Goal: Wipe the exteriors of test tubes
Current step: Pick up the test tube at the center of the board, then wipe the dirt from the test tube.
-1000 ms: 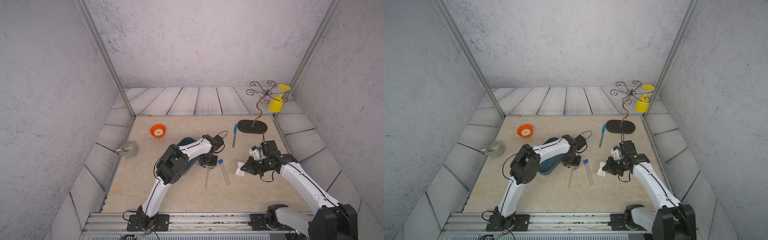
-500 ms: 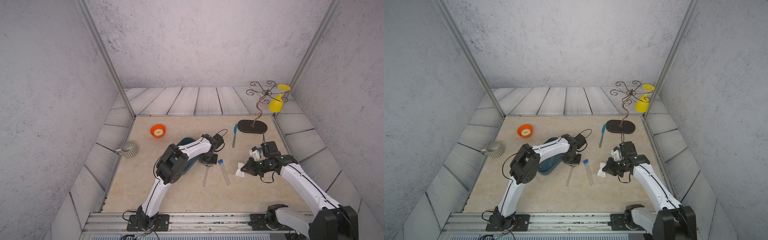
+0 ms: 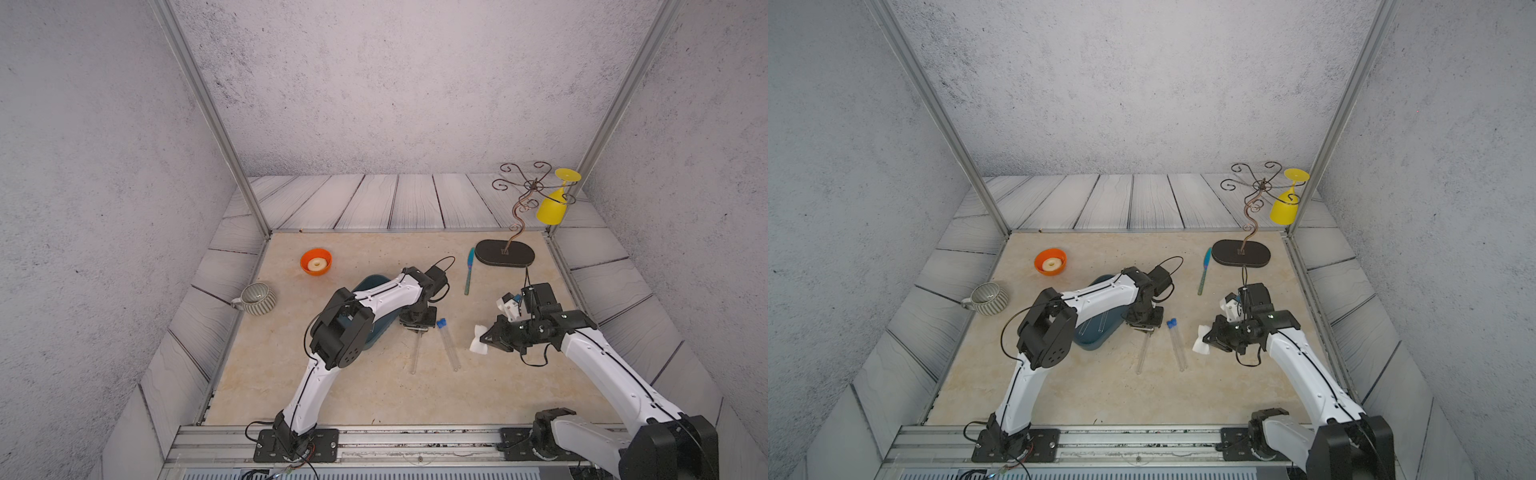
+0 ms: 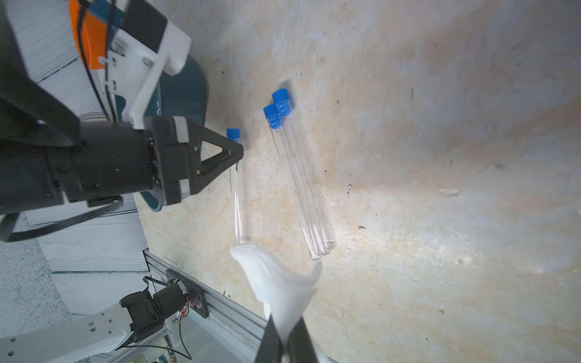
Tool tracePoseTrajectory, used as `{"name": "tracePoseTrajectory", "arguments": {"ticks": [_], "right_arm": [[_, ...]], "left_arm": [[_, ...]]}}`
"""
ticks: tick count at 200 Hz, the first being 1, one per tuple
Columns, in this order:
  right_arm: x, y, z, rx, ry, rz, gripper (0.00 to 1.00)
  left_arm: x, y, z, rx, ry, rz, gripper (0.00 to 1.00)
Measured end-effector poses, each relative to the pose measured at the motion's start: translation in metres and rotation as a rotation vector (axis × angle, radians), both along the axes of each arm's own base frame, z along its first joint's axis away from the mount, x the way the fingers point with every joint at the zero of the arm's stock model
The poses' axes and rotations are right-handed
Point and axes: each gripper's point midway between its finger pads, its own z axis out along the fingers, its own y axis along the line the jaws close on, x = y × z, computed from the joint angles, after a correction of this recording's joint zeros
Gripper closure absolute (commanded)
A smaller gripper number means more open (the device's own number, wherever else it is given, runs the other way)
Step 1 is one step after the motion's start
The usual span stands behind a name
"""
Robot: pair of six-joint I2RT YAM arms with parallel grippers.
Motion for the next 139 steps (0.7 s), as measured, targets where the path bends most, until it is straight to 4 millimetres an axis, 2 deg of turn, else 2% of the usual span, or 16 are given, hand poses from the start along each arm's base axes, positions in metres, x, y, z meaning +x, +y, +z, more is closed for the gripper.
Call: {"name": "tracePoseTrajectory", "arguments": {"ticks": [38, 72, 114, 139], "right_arm": [[-0.011, 0.027, 0.006, 0.0, -0.033, 0.114, 0.92], [-0.008, 0.068, 0.033, 0.049, -0.122, 0.219, 0.92], [0.005, 0.122, 0.072, 0.13, -0.23, 0.302, 0.92], [0.005, 0.135, 0.076, 0.15, -0.242, 0.319, 0.92]], "left_arm": [[0.006, 0.001, 0.061, -0.119, -0.053, 0.047, 0.82], [0.012, 0.005, 0.101, -0.181, -0.081, 0.099, 0.82], [0.01, 0.005, 0.117, -0.22, -0.072, 0.146, 0.82], [0.009, 0.004, 0.118, -0.239, -0.047, 0.174, 0.82]]}}
